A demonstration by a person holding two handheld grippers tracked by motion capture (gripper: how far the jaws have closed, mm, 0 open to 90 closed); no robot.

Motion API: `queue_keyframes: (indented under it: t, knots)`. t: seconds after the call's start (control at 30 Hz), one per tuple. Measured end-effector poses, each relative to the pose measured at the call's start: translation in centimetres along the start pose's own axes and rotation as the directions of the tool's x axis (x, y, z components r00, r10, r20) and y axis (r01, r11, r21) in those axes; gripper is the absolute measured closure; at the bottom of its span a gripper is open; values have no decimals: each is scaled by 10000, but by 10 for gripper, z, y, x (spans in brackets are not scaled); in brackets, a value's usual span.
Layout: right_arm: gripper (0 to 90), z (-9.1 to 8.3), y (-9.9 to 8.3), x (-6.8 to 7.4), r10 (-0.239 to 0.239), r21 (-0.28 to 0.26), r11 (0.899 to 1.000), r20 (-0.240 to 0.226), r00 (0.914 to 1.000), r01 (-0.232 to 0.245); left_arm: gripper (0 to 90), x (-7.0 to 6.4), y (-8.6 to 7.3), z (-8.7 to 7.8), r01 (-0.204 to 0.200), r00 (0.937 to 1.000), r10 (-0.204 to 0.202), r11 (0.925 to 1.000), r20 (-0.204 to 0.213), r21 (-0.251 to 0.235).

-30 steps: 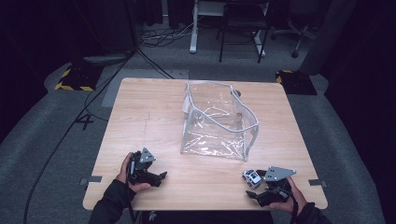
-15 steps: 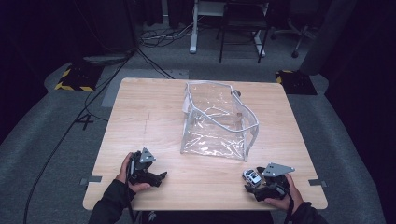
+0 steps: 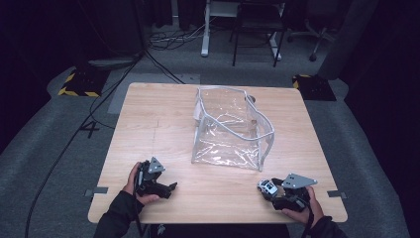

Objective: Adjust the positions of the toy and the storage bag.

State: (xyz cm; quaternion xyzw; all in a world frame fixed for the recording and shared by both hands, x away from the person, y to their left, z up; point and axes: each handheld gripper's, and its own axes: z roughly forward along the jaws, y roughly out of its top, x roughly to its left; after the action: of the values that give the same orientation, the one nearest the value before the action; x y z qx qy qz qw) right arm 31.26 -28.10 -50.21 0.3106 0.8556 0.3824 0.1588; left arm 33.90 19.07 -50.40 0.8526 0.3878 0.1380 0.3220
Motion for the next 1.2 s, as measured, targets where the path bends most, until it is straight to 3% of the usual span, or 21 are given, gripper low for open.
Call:
queue_keyframes:
  t: [0.27,0.4,0.5,0.63,0.77,0.9,0.93,0.97,1.1,1.17,1.2]
  knots:
    - [475,-7,-6,-2,186,-184,9997,64,9998,-185,7,0,0,0,59,10000,-59,10000,55,-3]
    - [479,-7,-6,-4,149,-164,9998,12,9999,-149,6,0,0,0,58,10000,-58,10000,56,-2]
    - [480,-9,-8,-9,-57,-221,9997,454,9990,67,6,0,0,0,58,10000,-58,10000,59,-2]
    - [480,-12,-11,-22,590,-212,9981,568,9966,-579,6,0,0,0,59,10000,-59,10000,57,-2]
    - [481,-12,-11,-23,521,-205,9985,689,9963,-508,6,0,0,0,58,10000,-58,10000,58,-2]
    - [481,-14,-13,-31,672,-232,9976,1068,9920,-651,6,0,0,0,60,10000,-60,10000,60,-2]
    - [481,-16,-15,-42,1170,-226,9931,1228,9855,-1151,6,0,0,0,58,10000,-58,10000,58,0]
    - [481,-16,-16,-44,1298,-261,9915,1191,9844,-1276,6,0,0,0,58,10000,-58,10000,58,0]
    - [481,-15,-14,-47,1050,-242,9944,1607,9814,-1024,6,0,0,0,61,10000,-61,10000,58,-2]
    - [481,-15,-15,-54,1274,-258,9918,1702,9771,-1248,6,0,0,0,59,10000,-59,10000,58,-3]
    - [481,-15,-15,-60,1614,-263,9869,1643,9731,-1593,6,0,0,0,58,10000,-58,10000,57,-3]
